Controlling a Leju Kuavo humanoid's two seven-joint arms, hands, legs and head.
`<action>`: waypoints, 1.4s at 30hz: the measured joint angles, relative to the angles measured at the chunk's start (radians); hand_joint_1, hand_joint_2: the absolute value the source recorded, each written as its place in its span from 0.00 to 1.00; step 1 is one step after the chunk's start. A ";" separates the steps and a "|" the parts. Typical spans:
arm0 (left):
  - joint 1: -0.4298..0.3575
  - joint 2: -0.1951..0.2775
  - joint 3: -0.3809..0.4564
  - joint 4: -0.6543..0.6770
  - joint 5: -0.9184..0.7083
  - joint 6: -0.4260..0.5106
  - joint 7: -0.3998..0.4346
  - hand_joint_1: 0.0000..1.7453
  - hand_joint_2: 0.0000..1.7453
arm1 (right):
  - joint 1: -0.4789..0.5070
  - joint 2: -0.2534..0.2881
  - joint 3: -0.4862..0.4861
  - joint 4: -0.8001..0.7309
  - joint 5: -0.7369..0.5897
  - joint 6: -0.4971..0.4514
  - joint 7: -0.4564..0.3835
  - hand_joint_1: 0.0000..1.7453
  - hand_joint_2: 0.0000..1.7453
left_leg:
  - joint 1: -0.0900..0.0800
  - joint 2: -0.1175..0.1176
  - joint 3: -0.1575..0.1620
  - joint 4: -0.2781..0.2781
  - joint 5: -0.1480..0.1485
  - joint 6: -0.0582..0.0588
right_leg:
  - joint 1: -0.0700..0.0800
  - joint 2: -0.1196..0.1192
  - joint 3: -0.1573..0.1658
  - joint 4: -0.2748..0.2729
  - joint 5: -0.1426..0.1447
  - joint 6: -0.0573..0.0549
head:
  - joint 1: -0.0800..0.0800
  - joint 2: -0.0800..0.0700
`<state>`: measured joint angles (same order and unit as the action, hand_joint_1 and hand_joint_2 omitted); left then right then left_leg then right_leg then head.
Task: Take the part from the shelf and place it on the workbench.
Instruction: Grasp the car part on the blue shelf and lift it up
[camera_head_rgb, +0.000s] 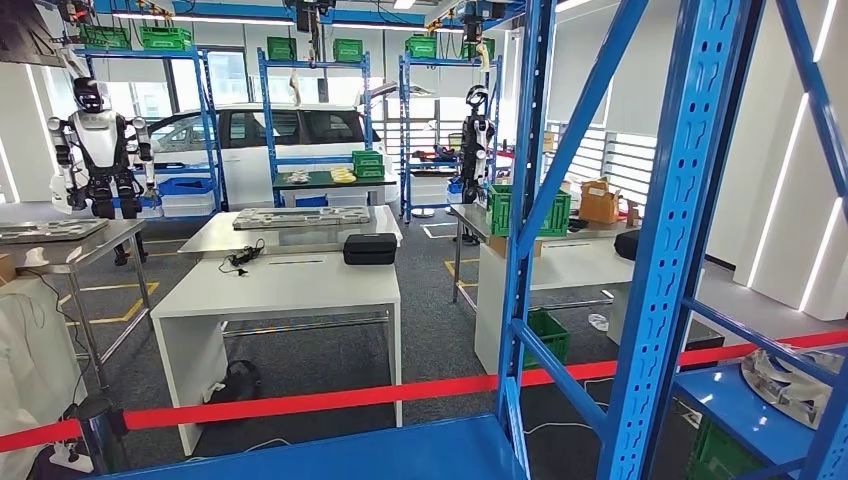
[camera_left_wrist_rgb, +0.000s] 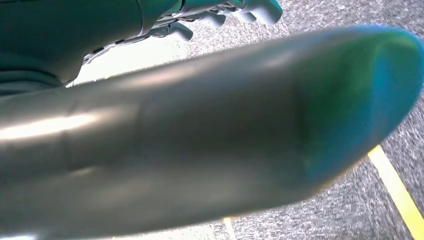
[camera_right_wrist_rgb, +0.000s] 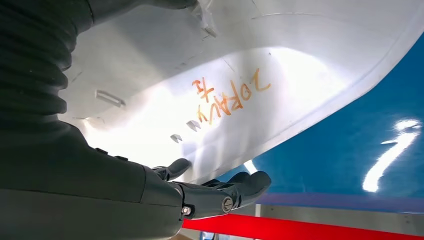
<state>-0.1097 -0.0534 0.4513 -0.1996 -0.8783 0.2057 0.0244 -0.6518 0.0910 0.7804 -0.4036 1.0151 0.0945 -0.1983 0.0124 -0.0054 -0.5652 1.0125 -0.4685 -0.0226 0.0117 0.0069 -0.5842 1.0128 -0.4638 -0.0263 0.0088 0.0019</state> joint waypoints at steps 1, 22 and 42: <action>0.000 -0.001 0.000 0.000 -0.002 0.000 -0.004 0.00 0.75 | -0.002 -0.005 0.000 0.000 0.001 -0.003 0.004 0.00 1.00 | 0.000 0.000 0.000 0.000 0.000 0.000 | 0.000 0.000 0.000 0.000 0.000 0.000 | 0.000 0.000; 0.000 0.003 0.001 -0.001 -0.030 0.060 -0.067 0.00 1.00 | -0.012 -0.043 -0.001 0.000 0.002 -0.027 -0.004 0.00 1.00 | 0.000 0.000 0.000 0.000 -0.001 0.000 | 0.000 0.000 0.001 0.000 -0.001 0.000 | 0.000 0.000; 0.003 0.003 0.020 -0.001 -0.019 0.073 -0.070 0.00 1.00 | -0.011 -0.045 -0.005 0.000 0.008 -0.051 -0.019 0.00 1.00 | 0.000 0.000 0.000 0.000 -0.002 0.001 | 0.000 0.000 0.001 0.000 -0.001 0.000 | 0.000 0.000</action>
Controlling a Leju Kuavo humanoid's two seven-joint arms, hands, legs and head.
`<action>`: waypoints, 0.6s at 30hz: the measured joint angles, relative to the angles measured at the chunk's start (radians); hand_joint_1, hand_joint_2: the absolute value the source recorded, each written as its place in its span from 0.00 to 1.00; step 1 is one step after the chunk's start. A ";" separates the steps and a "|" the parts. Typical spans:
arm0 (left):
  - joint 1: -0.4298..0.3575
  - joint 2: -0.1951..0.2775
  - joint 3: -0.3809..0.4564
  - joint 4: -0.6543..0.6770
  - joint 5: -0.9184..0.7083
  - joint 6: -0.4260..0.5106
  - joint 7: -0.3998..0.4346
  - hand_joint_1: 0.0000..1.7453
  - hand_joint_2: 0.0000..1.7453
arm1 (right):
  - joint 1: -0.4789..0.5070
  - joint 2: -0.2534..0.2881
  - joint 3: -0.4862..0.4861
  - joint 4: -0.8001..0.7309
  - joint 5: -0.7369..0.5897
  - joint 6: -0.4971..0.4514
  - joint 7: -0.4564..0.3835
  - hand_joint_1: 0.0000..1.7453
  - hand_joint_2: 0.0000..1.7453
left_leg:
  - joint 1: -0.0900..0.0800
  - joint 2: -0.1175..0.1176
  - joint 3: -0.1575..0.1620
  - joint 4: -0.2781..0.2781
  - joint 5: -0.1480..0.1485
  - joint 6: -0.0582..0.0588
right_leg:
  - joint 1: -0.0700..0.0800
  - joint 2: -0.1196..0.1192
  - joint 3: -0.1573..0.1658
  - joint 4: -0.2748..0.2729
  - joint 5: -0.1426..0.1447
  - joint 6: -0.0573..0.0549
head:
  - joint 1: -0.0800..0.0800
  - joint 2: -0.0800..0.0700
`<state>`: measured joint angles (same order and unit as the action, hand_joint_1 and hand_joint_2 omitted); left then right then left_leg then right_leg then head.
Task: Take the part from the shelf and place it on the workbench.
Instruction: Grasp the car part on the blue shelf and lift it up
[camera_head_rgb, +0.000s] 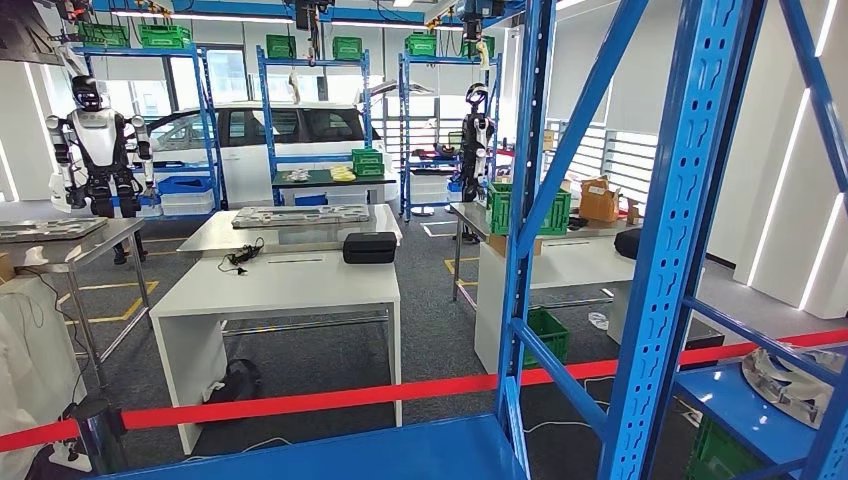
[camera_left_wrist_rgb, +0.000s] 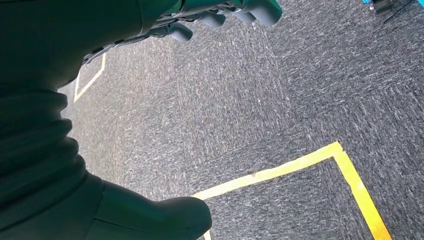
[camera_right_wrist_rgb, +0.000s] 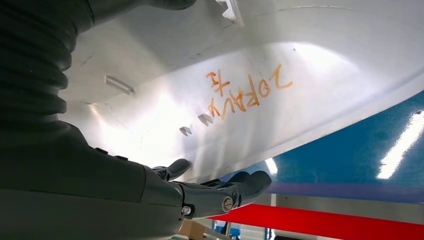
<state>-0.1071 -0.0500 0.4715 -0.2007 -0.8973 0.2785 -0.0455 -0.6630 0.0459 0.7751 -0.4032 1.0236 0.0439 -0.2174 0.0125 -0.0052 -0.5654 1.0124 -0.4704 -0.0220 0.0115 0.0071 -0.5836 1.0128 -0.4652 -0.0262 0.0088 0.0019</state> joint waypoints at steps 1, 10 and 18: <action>0.000 0.000 0.000 0.000 -0.001 0.000 0.001 0.00 1.00 | 0.000 0.000 0.000 0.000 0.000 0.000 0.000 0.00 1.00 | 0.000 0.000 0.000 0.000 0.000 0.000 | 0.000 0.000 0.000 0.000 0.000 0.000 | 0.000 0.000; -0.001 0.000 0.007 0.000 -0.001 -0.001 0.003 0.00 1.00 | 0.001 -0.001 -0.002 0.003 0.001 -0.006 0.000 0.00 1.00 | 0.000 0.000 0.000 0.000 0.000 0.000 | 0.000 0.000 0.000 0.000 0.000 0.000 | 0.000 0.000; -0.001 0.000 0.008 0.000 -0.003 -0.001 0.006 0.00 1.00 | 0.001 -0.001 -0.003 0.003 0.002 -0.012 0.000 0.00 1.00 | 0.000 0.000 0.000 0.000 0.000 0.000 | 0.000 0.000 0.000 0.000 0.000 0.000 | 0.000 0.000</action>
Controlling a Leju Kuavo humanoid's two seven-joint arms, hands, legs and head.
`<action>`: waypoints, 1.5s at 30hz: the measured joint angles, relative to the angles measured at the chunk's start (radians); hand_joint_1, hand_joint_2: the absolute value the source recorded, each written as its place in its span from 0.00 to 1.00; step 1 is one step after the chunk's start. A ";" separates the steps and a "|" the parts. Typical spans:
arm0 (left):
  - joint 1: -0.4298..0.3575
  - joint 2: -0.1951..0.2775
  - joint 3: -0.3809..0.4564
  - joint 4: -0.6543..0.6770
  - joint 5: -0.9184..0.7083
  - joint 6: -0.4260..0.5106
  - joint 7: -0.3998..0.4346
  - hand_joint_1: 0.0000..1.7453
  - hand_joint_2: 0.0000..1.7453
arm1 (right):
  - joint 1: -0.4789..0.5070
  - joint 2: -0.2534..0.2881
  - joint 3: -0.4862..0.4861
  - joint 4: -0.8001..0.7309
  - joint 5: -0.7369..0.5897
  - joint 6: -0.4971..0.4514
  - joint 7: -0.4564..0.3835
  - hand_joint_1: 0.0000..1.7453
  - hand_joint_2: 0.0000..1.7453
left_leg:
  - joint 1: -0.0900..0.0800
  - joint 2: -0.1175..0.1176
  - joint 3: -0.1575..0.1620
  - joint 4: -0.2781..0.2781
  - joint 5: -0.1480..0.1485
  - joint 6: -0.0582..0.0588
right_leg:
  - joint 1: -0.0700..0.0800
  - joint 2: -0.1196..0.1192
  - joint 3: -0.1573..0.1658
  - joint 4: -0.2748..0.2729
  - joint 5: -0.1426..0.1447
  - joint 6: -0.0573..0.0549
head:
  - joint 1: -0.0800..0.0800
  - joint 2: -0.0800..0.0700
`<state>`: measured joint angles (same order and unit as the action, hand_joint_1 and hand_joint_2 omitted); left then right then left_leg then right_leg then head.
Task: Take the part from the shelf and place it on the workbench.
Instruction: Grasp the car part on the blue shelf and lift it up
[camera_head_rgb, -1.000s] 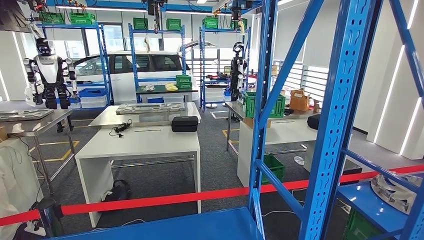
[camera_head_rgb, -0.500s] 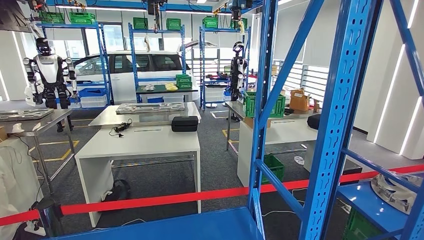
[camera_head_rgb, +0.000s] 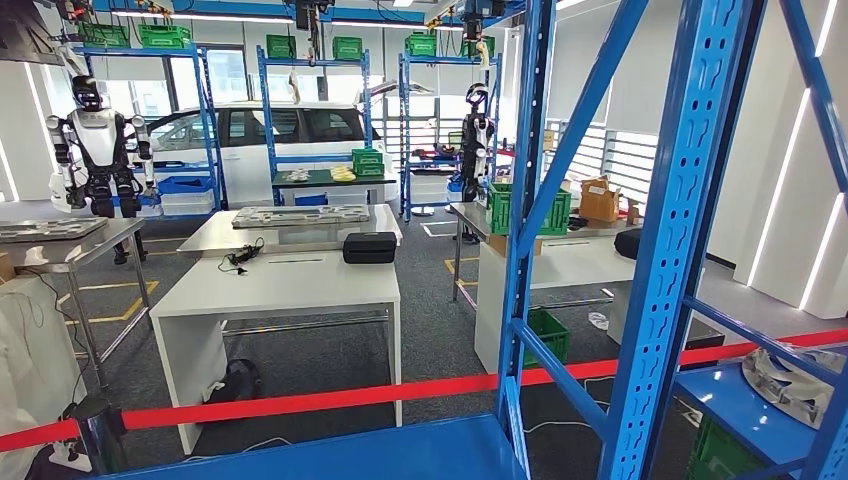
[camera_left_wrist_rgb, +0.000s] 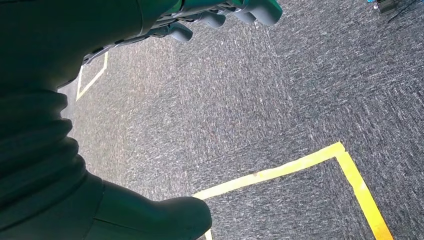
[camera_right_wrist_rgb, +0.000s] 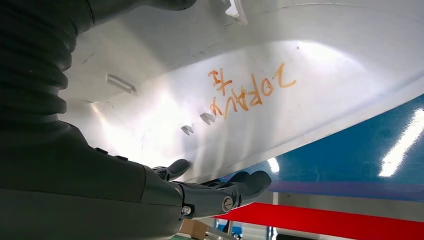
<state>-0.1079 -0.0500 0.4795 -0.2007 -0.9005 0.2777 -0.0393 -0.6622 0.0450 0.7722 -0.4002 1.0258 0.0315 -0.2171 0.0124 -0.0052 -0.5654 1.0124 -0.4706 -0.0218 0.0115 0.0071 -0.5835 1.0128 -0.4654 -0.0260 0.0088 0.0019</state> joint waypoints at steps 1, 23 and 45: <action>0.000 0.000 0.000 0.000 0.000 0.000 0.000 0.00 1.00 | 0.000 0.000 0.000 0.000 0.000 -0.001 0.000 0.00 1.00 | 0.000 0.000 0.000 0.000 0.000 0.000 | 0.000 0.000 0.000 0.000 0.000 0.000 | 0.000 0.000; -0.001 -0.001 0.013 -0.001 -0.011 0.045 -0.010 0.00 0.00 | 0.007 -0.005 -0.020 0.001 0.001 -0.030 -0.009 0.00 1.00 | 0.000 0.000 0.000 0.000 0.000 0.000 | 0.000 0.000 0.000 0.000 0.000 0.000 | 0.000 0.000; -0.003 -0.007 0.022 -0.001 -0.010 0.058 -0.011 0.00 0.50 | 0.014 -0.008 -0.026 0.010 0.003 0.001 -0.023 1.00 1.00 | 0.000 0.000 -0.003 0.000 -0.001 -0.001 | 0.000 0.000 -0.002 0.000 -0.001 0.000 | 0.000 0.000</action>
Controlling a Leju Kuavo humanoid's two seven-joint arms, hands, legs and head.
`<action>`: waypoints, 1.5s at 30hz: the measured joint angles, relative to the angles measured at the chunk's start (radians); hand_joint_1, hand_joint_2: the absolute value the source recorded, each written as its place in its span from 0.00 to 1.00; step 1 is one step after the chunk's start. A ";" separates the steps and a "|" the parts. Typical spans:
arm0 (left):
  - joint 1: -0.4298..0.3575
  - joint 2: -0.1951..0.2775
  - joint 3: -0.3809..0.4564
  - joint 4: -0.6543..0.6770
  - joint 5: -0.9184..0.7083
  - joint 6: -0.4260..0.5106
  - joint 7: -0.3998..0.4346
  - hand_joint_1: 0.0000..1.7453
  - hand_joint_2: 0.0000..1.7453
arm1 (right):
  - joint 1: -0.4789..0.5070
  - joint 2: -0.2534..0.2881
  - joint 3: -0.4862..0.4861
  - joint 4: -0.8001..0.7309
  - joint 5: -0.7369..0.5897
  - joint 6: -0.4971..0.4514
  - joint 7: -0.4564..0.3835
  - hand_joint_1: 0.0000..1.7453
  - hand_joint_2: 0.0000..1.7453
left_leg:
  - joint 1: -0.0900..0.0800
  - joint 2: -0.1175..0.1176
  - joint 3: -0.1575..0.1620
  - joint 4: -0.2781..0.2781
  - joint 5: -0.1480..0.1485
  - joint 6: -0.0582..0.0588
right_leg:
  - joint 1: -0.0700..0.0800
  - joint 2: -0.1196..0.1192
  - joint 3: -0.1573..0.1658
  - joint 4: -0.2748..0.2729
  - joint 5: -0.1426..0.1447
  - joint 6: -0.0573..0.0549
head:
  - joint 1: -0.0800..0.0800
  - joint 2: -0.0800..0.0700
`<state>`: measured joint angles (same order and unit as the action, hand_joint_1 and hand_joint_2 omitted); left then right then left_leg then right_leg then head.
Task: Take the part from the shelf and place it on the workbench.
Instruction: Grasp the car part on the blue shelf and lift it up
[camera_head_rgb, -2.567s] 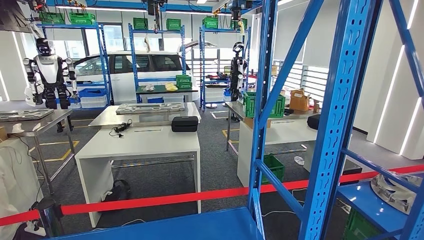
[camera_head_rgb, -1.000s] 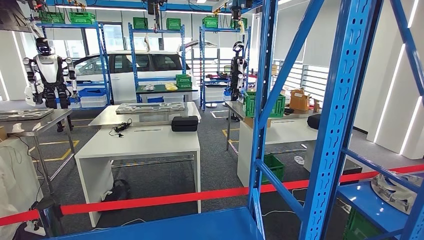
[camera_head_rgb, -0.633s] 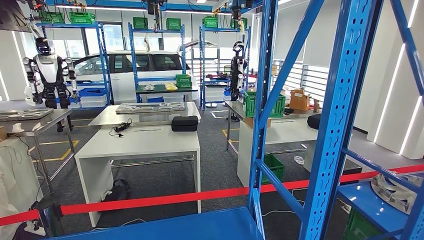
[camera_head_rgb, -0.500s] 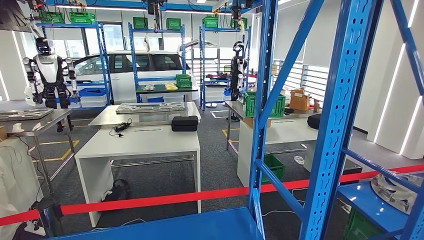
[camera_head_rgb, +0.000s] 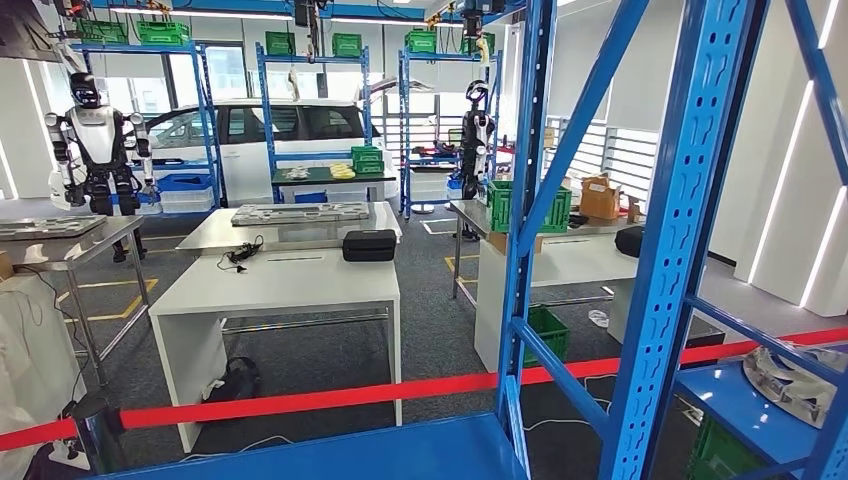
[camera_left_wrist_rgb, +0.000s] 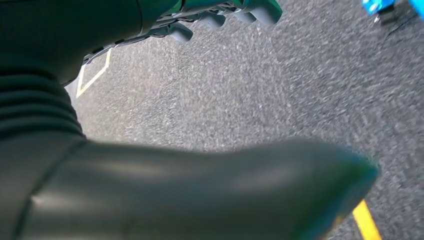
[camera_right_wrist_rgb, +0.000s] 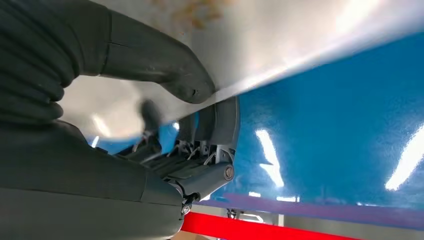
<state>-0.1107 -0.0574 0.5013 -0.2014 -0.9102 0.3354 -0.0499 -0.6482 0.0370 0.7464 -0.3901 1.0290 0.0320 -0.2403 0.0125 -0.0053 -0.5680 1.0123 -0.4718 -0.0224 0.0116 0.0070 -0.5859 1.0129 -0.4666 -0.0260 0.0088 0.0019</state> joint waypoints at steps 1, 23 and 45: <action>0.000 -0.001 0.002 0.000 0.000 0.015 -0.009 0.00 0.75 | 0.000 0.000 0.000 0.000 0.000 0.001 -0.001 1.00 1.00 | 0.000 0.000 0.000 0.000 0.000 0.000 | 0.000 0.000 0.000 0.000 0.000 0.000 | 0.000 0.000; -0.001 -0.008 0.075 -0.002 0.040 0.078 -0.173 0.00 1.00 | 0.003 -0.007 -0.026 0.003 0.000 -0.025 -0.009 1.00 1.00 | 0.000 0.000 0.000 0.000 -0.001 -0.001 | 0.000 0.000 -0.001 0.000 -0.001 0.000 | 0.000 0.000; -0.002 -0.013 0.086 -0.002 0.016 0.051 -0.120 0.00 1.00 | -0.206 -0.028 -0.075 -0.029 0.009 -0.032 0.017 1.00 1.00 | 0.000 0.000 0.000 0.000 -0.001 -0.001 | 0.000 0.000 -0.001 0.001 0.000 0.000 | 0.000 0.000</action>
<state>-0.1124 -0.0704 0.5875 -0.2033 -0.8939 0.3867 -0.1702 -0.8542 0.0094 0.6710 -0.4195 1.0380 0.0004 -0.2238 0.0124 -0.0052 -0.5683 1.0124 -0.4732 -0.0235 0.0115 0.0071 -0.5865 1.0135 -0.4669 -0.0256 0.0088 0.0019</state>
